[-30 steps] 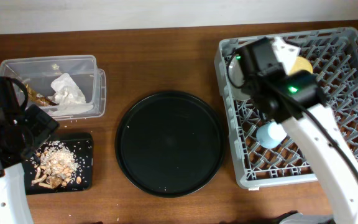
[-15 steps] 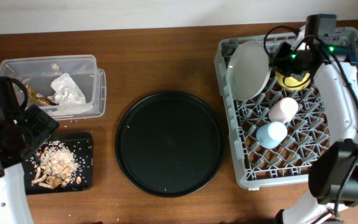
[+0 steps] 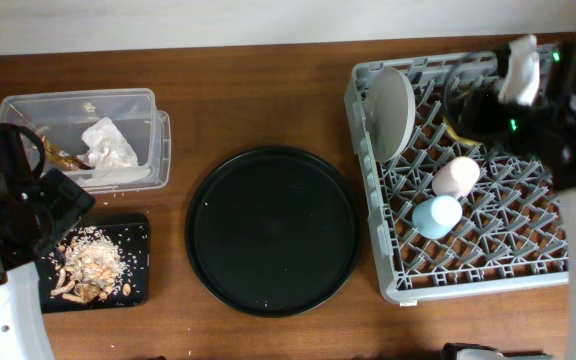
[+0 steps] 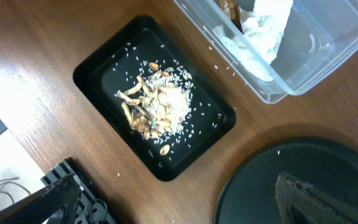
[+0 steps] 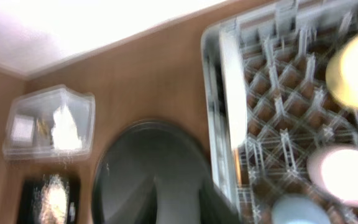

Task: Sort waste into correct bins and load items into the dishwasher rack

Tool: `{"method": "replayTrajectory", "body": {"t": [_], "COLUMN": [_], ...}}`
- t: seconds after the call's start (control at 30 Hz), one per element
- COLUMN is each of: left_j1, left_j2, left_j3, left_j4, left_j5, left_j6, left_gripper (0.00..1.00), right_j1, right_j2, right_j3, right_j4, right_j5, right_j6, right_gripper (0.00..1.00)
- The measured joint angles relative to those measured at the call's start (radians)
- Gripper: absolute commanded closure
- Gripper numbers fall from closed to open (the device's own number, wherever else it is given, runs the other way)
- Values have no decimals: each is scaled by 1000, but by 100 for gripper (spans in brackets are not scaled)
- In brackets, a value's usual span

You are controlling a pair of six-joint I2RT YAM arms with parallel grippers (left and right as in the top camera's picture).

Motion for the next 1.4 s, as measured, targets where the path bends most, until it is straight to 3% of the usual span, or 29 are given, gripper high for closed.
{"method": "replayTrajectory", "body": {"t": [0.1,0.17,0.2,0.23,0.43,0.93,1.03,1.13,1.3,1.4], "left_j1": [0,0,0,0,0,0,0,0,0,0], "left_j2": [0,0,0,-1,-1,-1,-1,-1,-1,-1], "left_j3": [0,0,0,1,1,1,1,2,2,2], "left_j4": [0,1,2,3,2,2,1,1,2,2], "left_j5": [1,0,1,0,0,0,1,0,0,0], "left_j6": [0,0,0,0,0,0,0,0,0,0], "left_gripper": [1,1,1,1,1,1,1,1,1,1], "right_j1": [0,0,0,0,0,10,11,13,96,146], "right_j2": [-119,-211,-283,-359,-677,-710,-816,-1000,-1215,-1318], "right_j3": [3,-18,-57,-108,-336,-404,-564,-835,-1230,-1395], "right_j4": [-257,-323,-353,-339,-329,-290,-140,174,400,620], "right_j5": [21,55,76,87,103,125,126,113,122,178], "right_j6": [-59,-88,-103,-109,-124,-124,-126,-127,-128,-128], "right_gripper": [78,77,43,2,1,1,1,1,1,2]}}
